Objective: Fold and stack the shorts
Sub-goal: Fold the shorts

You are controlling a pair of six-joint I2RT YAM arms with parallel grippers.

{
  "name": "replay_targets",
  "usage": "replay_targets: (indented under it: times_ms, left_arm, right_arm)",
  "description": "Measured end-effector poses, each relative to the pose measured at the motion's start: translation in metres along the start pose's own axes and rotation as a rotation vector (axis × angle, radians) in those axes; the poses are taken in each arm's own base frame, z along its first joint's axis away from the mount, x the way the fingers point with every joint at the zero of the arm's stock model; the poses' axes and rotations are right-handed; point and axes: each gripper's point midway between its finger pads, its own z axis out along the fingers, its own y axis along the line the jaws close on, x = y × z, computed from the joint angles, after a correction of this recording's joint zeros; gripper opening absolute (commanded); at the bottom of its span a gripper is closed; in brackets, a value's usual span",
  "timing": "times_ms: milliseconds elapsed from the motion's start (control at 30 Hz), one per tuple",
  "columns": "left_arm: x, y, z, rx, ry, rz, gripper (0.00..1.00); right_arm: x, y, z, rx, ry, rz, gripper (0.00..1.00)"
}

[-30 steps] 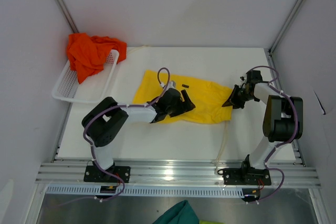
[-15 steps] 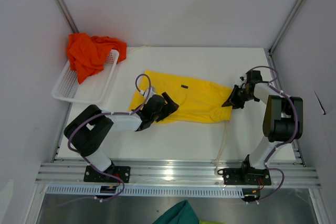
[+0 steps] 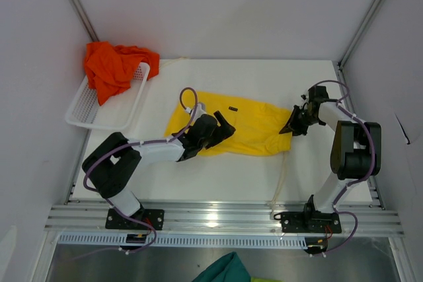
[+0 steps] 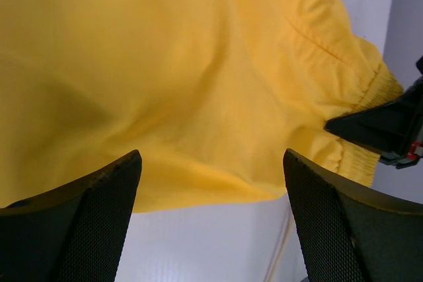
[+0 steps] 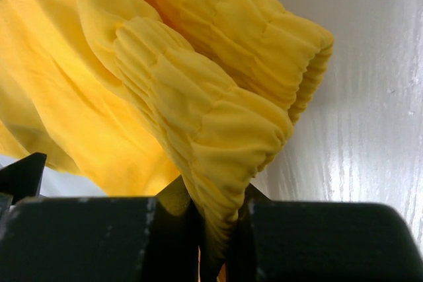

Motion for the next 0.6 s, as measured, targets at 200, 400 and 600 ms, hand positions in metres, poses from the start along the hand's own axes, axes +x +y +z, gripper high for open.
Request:
replay_targets:
  times_ms: [200, 400, 600]
  left_arm:
    - [-0.003, -0.040, 0.002, 0.077, -0.011, -0.020, 0.90]
    - [0.017, -0.042, 0.026, 0.071, 0.011, -0.030, 0.89]
    - [0.030, -0.027, 0.051, 0.044, 0.004, -0.065, 0.88]
  right_arm:
    - [-0.001, 0.017, -0.015, 0.014, -0.017, -0.038, 0.00]
    - [-0.001, 0.036, -0.023, 0.016, -0.016, -0.078, 0.00]
    - [0.005, 0.051, -0.034, 0.019, -0.003, -0.101, 0.00]
